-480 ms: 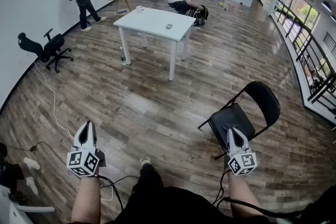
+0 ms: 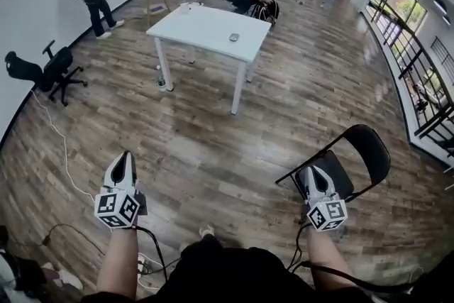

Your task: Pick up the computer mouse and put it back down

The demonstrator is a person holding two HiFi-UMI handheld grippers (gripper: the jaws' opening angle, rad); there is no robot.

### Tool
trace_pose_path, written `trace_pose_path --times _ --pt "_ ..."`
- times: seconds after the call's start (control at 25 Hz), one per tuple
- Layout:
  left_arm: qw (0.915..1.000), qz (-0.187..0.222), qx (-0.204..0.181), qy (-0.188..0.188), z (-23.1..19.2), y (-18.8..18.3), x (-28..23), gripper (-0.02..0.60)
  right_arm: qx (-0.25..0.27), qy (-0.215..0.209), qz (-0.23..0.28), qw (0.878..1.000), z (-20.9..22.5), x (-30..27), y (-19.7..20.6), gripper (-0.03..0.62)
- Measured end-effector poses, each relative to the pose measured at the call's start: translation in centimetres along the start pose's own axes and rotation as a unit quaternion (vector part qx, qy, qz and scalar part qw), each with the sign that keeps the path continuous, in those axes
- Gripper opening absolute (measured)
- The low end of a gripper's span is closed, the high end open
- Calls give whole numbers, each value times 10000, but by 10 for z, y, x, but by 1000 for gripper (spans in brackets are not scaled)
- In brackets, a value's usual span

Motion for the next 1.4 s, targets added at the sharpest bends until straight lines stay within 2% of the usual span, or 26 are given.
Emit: trace_pose_path --times 0.16,0.32,0.48,0.64,0.8,1.0,1.24,1.4 --pt "9999 53 -21 113 -31 -10 -41 8 26 -135 43 9999 -28 -41 -6 -3" --pt "9996 78 193 184 -45 -12 -69 8 -99 -126 7 9999 -35 -74 -10 -3" --pt "9997 -2 32 224 -61 -16 -95 8 -295 -42 71 9995 -38 -113 -4 -3" --pt "9998 -84 -128 154 -85 -24 -124 8 -481 -182 -61 9987 -52 -167 14 -3" --pt "9998 -100 -168 -4 -114 -30 -159 8 -406 -429 -97 9982 -58 -232 22 -3" --pt "9992 -174 -23 -366 -159 -34 -226 8 -585 -539 -189 9966 -51 -341 24 -3" --pt "9993 -114 -9 -349 -188 -61 -335 8 -517 -703 6 9962 -30 -466 -12 -3" --pt "9997 -14 -35 -253 -190 -79 -396 8 -441 -761 107 9961 -15 -525 -31 -3"
Point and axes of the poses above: the fingertips, and each gripper's own axes: x backward along the fingers, z to its right, y out of its underside, the point moved 2 cm from there along x, backward along the fingers, and after that the axes turned 10 degrees about y, right-handed, at the moved point
